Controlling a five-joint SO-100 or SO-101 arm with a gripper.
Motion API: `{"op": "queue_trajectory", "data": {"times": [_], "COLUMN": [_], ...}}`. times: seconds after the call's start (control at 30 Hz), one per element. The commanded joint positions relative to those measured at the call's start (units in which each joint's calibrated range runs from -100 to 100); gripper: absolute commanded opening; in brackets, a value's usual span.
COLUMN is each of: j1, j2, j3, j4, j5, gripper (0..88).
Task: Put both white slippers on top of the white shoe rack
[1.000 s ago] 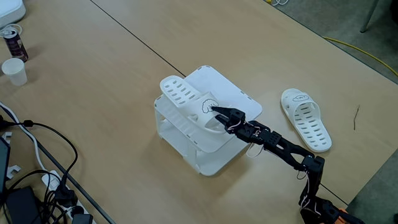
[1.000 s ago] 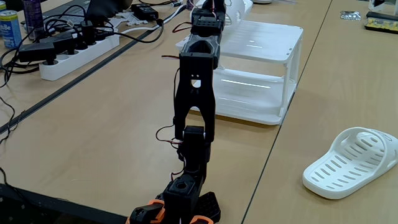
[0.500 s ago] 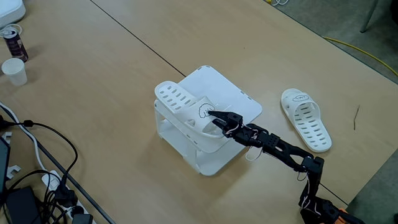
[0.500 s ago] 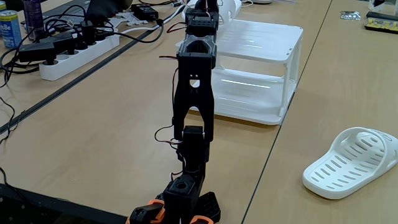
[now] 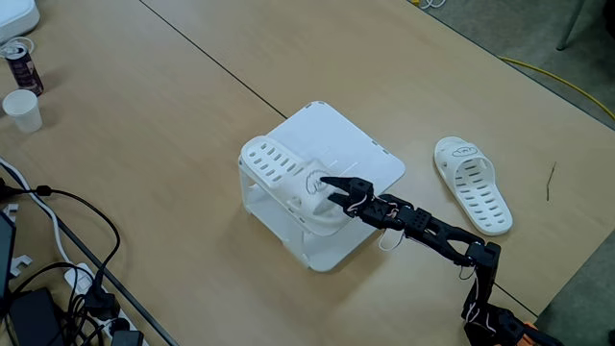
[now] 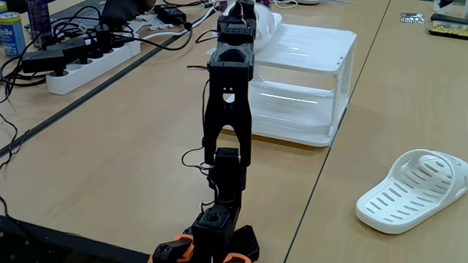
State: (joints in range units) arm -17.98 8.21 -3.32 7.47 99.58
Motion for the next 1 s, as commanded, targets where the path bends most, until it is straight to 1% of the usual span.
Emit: {"op": "queue_trajectory", "data": {"times": [0.0, 0.4, 0.67, 0.9, 0.97], "j1": [0.05, -0.11, 0.21, 0.38, 2.43], "j2": [-2.53, -4.29, -18.60, -30.04, -33.24], "j3": [-1.32, 0.93, 17.98, 25.11, 27.10], "j4": [-0.31, -0.13, -0.13, -0.13, -0.13], "j5": [0.42, 0.42, 0.42, 0.42, 0.42], "gripper": [23.5, 23.8, 23.7, 23.7, 23.7]}}
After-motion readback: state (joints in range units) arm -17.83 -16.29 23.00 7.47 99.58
